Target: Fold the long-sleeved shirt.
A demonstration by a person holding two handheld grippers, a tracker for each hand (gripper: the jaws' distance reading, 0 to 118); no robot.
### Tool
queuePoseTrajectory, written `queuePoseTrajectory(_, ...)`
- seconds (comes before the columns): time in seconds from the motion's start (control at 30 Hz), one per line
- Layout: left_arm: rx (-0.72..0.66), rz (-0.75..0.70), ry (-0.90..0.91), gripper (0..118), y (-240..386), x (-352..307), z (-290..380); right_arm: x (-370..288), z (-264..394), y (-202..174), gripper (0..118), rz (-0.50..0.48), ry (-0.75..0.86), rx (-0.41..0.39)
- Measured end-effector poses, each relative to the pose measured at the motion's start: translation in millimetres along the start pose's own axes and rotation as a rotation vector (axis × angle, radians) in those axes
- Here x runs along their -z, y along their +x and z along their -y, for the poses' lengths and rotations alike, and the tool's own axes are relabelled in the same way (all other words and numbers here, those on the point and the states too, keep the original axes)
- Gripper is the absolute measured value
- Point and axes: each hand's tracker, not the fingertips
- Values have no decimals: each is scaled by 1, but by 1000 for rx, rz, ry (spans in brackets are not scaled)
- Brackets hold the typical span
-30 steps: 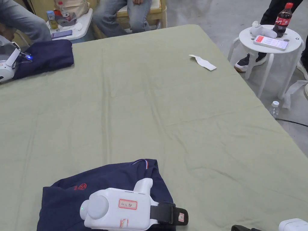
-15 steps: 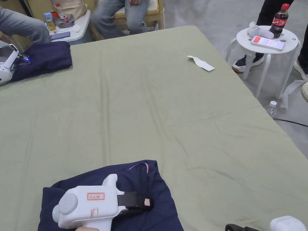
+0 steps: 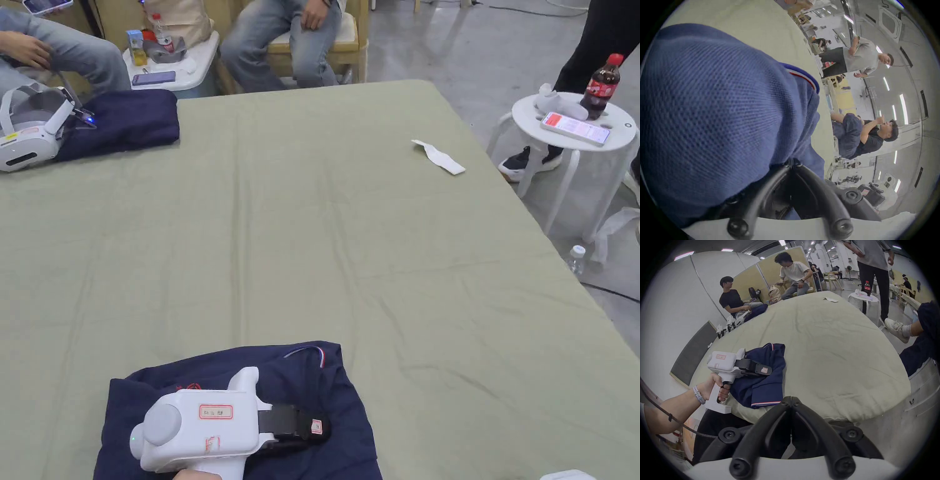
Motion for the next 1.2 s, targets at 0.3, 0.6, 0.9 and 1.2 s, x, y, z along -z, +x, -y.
queuePoseTrajectory(0.3, 133, 118, 125, 0, 90, -63, 14, 6, -11, -31, 1, 94, -62, -94)
queuePoseTrajectory(0.6, 80, -17, 697, 0, 58, -283, 75, 46, -62, -87, 1, -82, 17, -223)
queuePoseTrajectory(0.9, -91, -171, 726, 0, -14, -312, 111, 204, -97, -124, 1, -127, -249, -278)
queuePoseTrajectory(1.2, -88, -165, 635, 0, -30, -284, 95, 237, -81, -122, 1, -71, -351, -365)
